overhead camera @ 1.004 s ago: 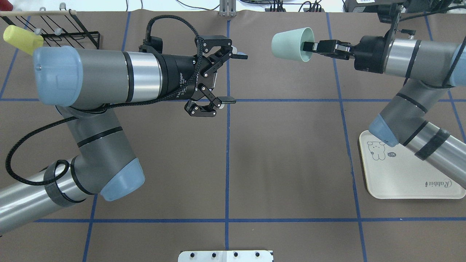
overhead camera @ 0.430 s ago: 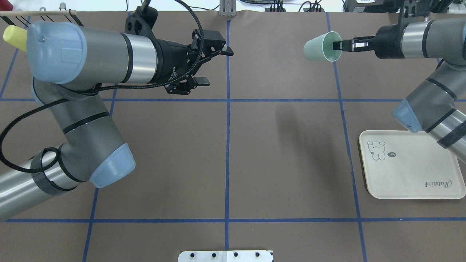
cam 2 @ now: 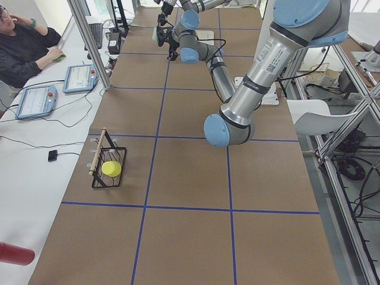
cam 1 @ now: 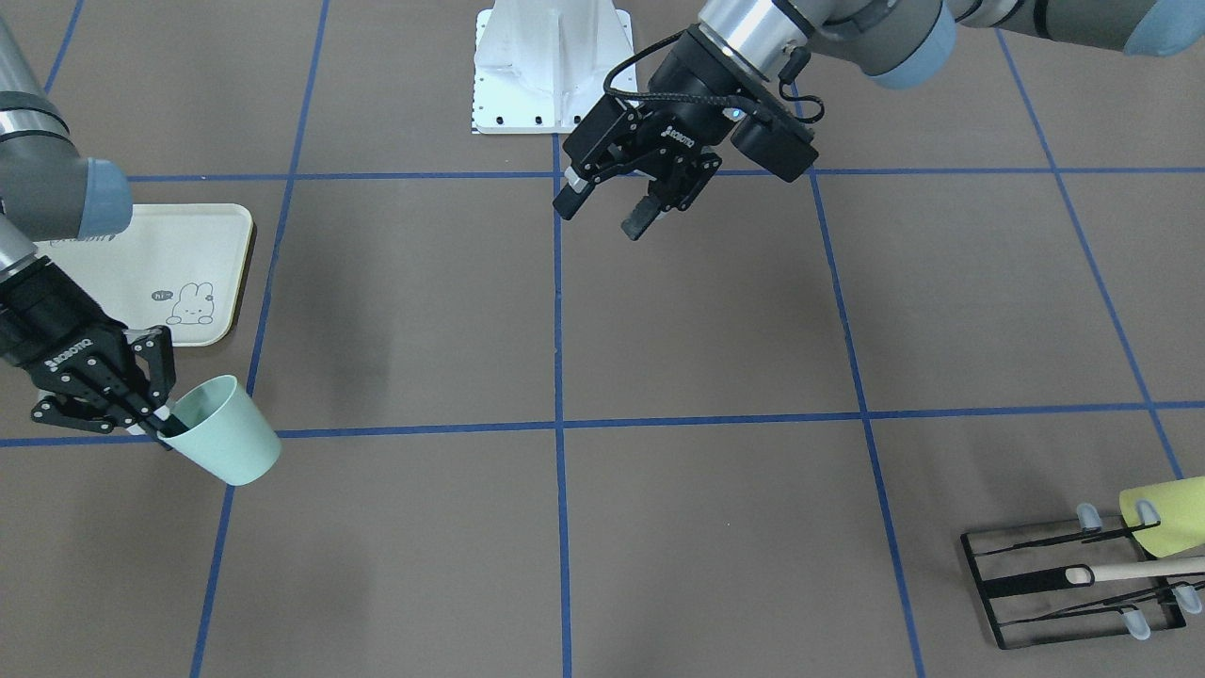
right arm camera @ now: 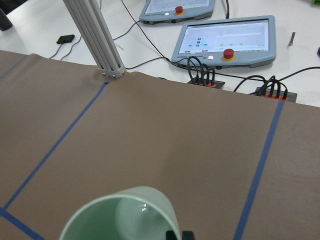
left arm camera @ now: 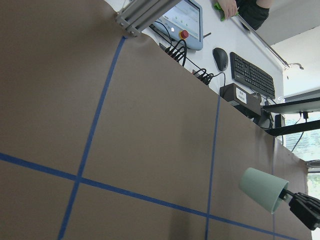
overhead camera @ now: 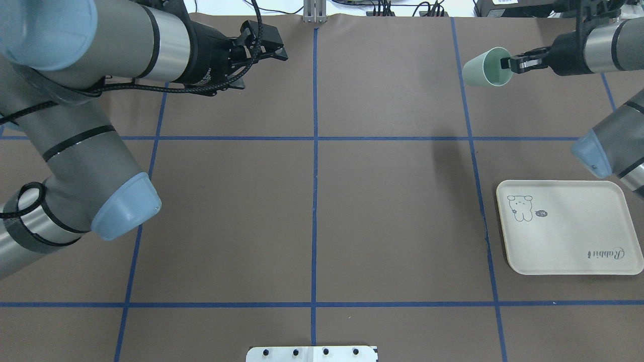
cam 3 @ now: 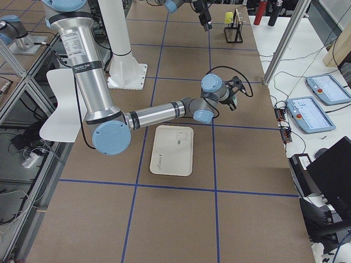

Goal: Left arm grabs green cup and hands to right arm on tray

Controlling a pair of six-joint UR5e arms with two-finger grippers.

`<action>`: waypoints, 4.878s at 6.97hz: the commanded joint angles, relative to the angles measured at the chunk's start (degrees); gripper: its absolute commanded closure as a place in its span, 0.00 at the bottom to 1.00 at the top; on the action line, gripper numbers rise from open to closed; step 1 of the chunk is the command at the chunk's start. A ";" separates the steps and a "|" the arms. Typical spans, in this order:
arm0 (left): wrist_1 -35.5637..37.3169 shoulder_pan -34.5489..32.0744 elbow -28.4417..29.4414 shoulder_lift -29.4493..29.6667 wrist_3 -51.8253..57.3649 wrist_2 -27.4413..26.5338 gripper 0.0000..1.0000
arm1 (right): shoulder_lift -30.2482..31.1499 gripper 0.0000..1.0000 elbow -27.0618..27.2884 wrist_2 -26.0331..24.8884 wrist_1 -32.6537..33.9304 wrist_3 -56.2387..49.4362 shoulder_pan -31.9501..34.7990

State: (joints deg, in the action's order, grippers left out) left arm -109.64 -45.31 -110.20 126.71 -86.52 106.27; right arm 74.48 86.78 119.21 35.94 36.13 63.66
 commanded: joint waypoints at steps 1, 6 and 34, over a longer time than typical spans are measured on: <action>9.05 -3.80 -0.89 -0.15 10.02 0.08 0.01 | 2.50 1.00 2.85 4.14 11.11 -5.86 2.51; 20.60 -9.70 -4.14 -8.29 29.80 0.43 0.01 | 17.43 1.00 26.30 6.21 50.14 -29.16 4.20; 25.18 -37.82 -0.03 -35.55 93.21 16.59 0.00 | 17.62 0.00 19.57 14.29 72.94 -59.04 26.23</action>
State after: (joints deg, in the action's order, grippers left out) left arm -84.24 -80.49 -112.21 93.63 -2.59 121.52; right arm 92.49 106.44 134.17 104.52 -19.07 86.54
